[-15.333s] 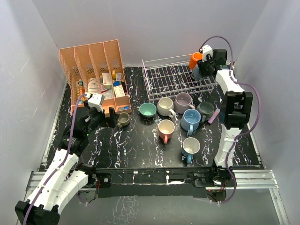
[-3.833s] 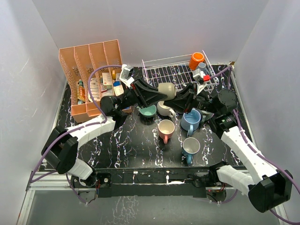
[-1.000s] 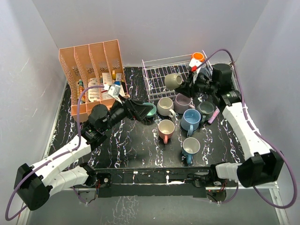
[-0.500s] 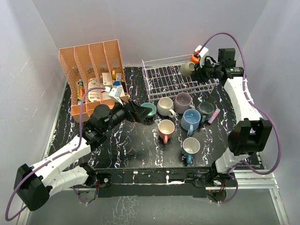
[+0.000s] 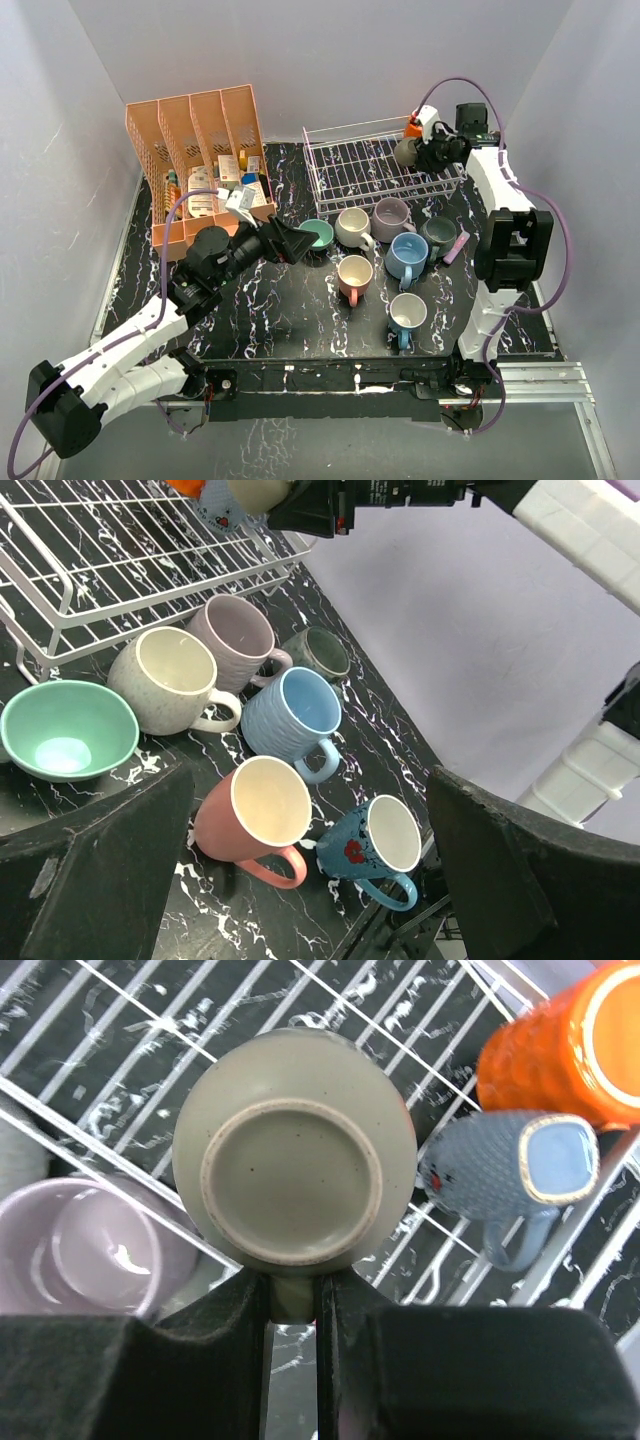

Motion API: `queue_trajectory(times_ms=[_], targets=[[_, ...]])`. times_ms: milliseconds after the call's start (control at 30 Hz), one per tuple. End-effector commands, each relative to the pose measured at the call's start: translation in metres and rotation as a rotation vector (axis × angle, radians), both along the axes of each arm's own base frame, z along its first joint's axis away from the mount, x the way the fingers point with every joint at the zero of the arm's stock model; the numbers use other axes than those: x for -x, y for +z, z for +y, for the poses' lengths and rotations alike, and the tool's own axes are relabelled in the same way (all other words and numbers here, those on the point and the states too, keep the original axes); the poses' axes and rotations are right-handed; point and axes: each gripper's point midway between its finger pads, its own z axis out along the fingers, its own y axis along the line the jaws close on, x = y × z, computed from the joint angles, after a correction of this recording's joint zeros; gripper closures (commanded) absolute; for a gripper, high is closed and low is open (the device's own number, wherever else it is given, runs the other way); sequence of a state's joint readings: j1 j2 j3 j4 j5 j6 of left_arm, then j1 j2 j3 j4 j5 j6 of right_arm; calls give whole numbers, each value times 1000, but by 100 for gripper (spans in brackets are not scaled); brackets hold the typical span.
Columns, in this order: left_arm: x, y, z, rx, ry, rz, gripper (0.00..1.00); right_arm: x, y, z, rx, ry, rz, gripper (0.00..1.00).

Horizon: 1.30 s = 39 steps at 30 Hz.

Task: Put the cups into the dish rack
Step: Turn the cup upside down in the dish rack.

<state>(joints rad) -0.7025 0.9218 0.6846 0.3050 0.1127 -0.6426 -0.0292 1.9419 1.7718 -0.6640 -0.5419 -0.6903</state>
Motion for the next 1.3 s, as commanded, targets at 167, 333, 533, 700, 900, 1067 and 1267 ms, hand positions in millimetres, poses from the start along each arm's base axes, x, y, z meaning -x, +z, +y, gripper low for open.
queue_trajectory(times_ms=[167, 333, 533, 700, 900, 1067, 1267], targets=[[1, -2, 10, -8, 34, -10, 3, -38, 13, -57, 126, -26, -106, 92], [0, -4, 10, -11, 34, -5, 3, -37, -4, -68, 169, -10, -77, 92], [0, -6, 9, -16, 33, 1, 3, -39, -24, -73, 199, 17, -33, 92], [0, -6, 10, -19, 37, 2, 3, -45, -34, -77, 225, 29, -19, 92], [0, -7, 10, -20, 39, 6, 3, -53, -43, -86, 273, 15, -5, 92], [-1, -8, 9, -20, 36, 8, 3, -54, -51, -93, 310, 12, 10, 92], [-2, -11, 6, -22, 31, 17, 3, -53, -59, -100, 344, 0, 29, 92]])
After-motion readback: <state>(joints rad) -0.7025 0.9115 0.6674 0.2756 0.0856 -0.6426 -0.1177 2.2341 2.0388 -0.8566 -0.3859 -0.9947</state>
